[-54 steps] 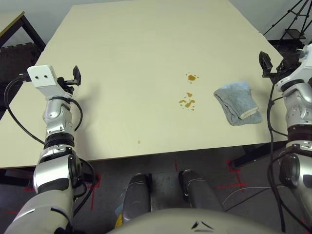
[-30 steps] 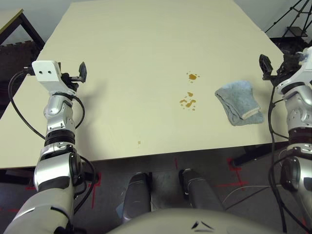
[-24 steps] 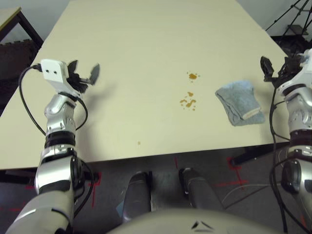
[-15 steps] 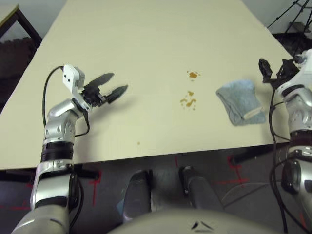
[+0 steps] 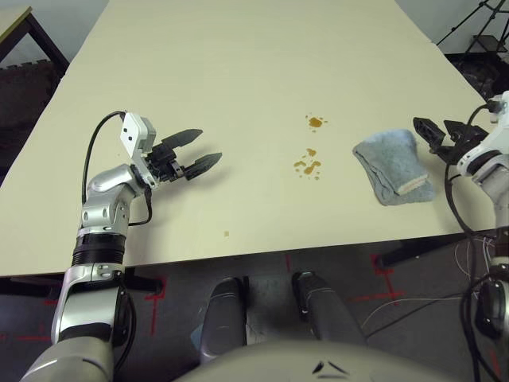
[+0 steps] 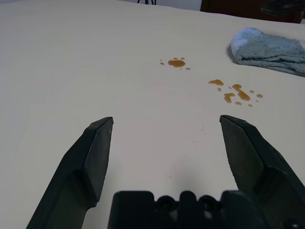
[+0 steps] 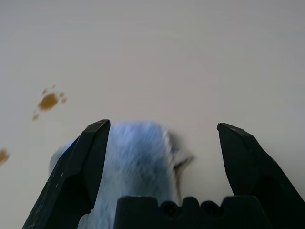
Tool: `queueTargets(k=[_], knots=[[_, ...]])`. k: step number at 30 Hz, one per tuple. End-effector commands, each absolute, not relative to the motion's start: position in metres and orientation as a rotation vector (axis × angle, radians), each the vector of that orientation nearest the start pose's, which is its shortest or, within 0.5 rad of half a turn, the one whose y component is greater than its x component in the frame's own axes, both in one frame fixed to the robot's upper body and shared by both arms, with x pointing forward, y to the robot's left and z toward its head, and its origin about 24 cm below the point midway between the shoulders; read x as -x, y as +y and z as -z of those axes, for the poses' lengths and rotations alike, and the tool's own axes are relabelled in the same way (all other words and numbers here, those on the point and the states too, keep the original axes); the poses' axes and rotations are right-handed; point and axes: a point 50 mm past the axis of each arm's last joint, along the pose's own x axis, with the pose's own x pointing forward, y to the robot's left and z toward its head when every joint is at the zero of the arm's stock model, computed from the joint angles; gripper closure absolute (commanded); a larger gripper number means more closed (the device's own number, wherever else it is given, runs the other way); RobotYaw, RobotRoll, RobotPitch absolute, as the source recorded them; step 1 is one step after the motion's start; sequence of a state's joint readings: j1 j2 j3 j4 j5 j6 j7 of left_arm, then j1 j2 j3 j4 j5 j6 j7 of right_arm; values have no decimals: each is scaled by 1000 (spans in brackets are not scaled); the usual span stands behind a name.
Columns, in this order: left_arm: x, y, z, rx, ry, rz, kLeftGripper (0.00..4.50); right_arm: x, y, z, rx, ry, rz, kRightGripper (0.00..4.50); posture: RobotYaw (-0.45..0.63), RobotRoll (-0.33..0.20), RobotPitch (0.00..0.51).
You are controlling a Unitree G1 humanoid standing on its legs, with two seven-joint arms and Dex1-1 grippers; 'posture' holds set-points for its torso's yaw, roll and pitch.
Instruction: Wipe the water off the table with a rag.
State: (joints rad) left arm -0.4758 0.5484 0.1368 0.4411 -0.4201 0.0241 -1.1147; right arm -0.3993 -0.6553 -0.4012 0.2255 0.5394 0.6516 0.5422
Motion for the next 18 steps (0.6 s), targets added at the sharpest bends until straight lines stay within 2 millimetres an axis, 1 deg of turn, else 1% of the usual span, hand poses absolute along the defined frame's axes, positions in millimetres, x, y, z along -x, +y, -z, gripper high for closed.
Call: queueTargets(k=[1, 4, 6, 18], knots=[[-315, 235, -125, -112, -68, 921, 0, -290, -306, -136, -183, 252, -262, 11, -176, 0, 162], [-318, 232, -126, -111, -74, 929, 0, -286, -299, -121, -154, 315, -278, 11, -177, 0, 160], [-318, 231, -127, -111, -77, 930, 0, -284, -297, -114, -147, 333, -276, 11, -176, 0, 160], [-318, 233, -131, -119, -82, 927, 0, -284, -286, -83, -139, 429, -290, 11, -166, 0, 159]])
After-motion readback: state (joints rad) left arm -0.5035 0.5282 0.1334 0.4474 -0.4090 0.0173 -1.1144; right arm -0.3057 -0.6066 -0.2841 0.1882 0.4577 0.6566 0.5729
